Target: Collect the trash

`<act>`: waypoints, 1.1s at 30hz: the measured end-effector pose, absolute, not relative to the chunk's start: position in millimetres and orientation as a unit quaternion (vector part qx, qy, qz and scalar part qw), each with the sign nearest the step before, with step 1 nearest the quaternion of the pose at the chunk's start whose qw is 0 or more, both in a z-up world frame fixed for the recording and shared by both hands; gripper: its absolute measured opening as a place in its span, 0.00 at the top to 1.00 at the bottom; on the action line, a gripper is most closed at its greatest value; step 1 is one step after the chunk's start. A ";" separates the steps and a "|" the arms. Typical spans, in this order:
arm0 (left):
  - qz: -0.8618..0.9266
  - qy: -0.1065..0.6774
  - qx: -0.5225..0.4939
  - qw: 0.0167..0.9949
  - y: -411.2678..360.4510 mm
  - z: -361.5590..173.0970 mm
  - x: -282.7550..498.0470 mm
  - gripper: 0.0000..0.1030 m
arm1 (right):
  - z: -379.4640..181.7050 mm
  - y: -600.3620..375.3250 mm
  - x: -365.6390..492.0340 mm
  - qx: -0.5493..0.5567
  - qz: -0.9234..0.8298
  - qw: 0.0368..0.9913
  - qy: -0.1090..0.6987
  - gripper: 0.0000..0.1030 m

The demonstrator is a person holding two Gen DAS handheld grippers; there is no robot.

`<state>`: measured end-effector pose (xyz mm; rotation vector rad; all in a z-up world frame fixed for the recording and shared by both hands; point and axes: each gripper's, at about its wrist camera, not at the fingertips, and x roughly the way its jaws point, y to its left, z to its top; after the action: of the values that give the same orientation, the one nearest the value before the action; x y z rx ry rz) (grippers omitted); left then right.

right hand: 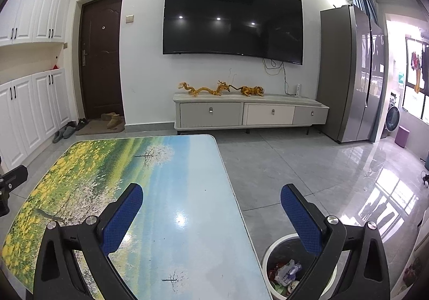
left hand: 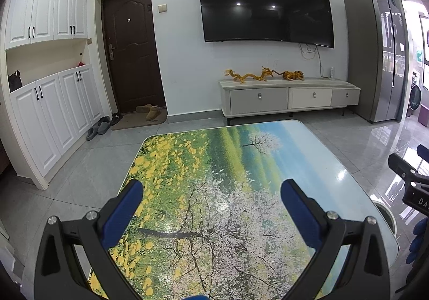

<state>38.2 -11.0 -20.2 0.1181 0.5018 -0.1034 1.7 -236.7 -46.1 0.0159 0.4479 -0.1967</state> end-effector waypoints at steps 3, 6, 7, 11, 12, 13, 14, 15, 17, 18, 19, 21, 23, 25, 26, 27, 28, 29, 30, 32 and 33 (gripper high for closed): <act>-0.053 0.246 0.057 0.966 -10.2 -19.3 37.1 0.00 | -43.8 -235.4 0.4 0.005 -0.097 0.971 0.217 0.00; -0.054 0.246 0.056 0.966 -8.5 -20.3 35.9 0.00 | -44.7 -233.1 0.3 0.002 -0.097 0.972 0.216 0.00; -0.054 0.246 0.055 0.966 -7.3 -21.1 35.3 0.00 | -45.1 -232.9 0.2 0.002 -0.097 0.971 0.217 0.00; -0.054 0.247 0.052 0.966 -5.4 -21.7 37.4 0.00 | -46.3 -231.6 1.4 0.002 -0.098 0.971 0.217 0.00; -0.054 0.247 0.052 0.966 -4.6 -21.7 37.2 0.00 | -46.3 -231.6 1.3 0.002 -0.098 0.971 0.217 0.00; -0.054 0.246 0.052 0.966 -3.3 -21.5 37.8 0.00 | -46.5 -231.3 1.7 0.001 -0.098 0.971 0.217 0.00; -0.053 0.246 0.051 0.967 -3.2 -21.4 38.3 0.00 | -46.8 -231.2 2.7 0.001 -0.097 0.971 0.217 0.00; -0.052 0.245 0.051 0.967 -2.7 -21.7 38.8 0.00 | -47.1 -231.6 1.8 0.001 -0.097 0.971 0.217 0.00; -0.052 0.245 0.049 0.967 -1.3 -21.8 40.7 0.00 | -47.2 -231.6 2.3 0.001 -0.098 0.971 0.217 0.00; -0.052 0.244 0.049 0.967 -0.9 -22.4 41.1 0.00 | -47.1 -231.3 2.3 0.000 -0.098 0.971 0.217 0.00; -0.051 0.245 0.049 0.967 -0.4 -22.7 42.1 0.00 | -46.9 -231.5 2.7 0.000 -0.099 0.971 0.217 0.00; -0.051 0.244 0.049 0.967 0.0 -23.2 43.2 0.00 | -46.8 -231.7 3.9 -0.001 -0.100 0.971 0.217 0.00; -0.051 0.241 0.050 0.968 -1.0 -24.3 41.6 0.00 | -46.5 -232.0 4.0 -0.002 -0.100 0.971 0.217 0.00; -0.054 0.238 0.050 0.969 -1.7 -23.8 41.8 0.00 | -46.5 -232.1 3.6 -0.004 -0.100 0.971 0.218 0.00; -0.055 0.235 0.050 0.969 -2.0 -23.7 41.6 0.00 | -46.4 -231.7 3.5 -0.005 -0.101 0.971 0.218 0.00; -0.055 0.233 0.050 0.970 -2.1 -23.4 41.2 0.00 | -46.1 -231.5 3.3 -0.005 -0.101 0.971 0.218 0.00; -0.056 0.230 0.049 0.970 -1.6 -22.6 41.0 0.00 | -45.7 -231.4 3.0 -0.006 -0.102 0.971 0.217 0.00; -0.057 0.228 0.047 0.971 -1.1 -22.2 40.8 0.00 | -45.0 -231.5 2.7 -0.006 -0.103 0.971 0.216 0.00; -0.057 0.227 0.046 0.971 -1.4 -21.7 40.4 0.00 | -44.4 -231.6 2.6 -0.007 -0.103 0.971 0.215 0.00; -0.058 0.224 0.045 0.972 -0.7 -21.4 39.3 0.00 | -44.1 -230.9 2.2 -0.008 -0.104 0.971 0.215 0.00; -0.059 0.222 0.045 0.972 0.0 -21.6 38.5 0.00 | -43.9 -230.7 2.1 -0.008 -0.104 0.971 0.215 0.00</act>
<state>38.5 0.0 -21.6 0.0911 0.4475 -0.1185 2.1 -230.7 -43.9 -0.0169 0.4336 -0.2107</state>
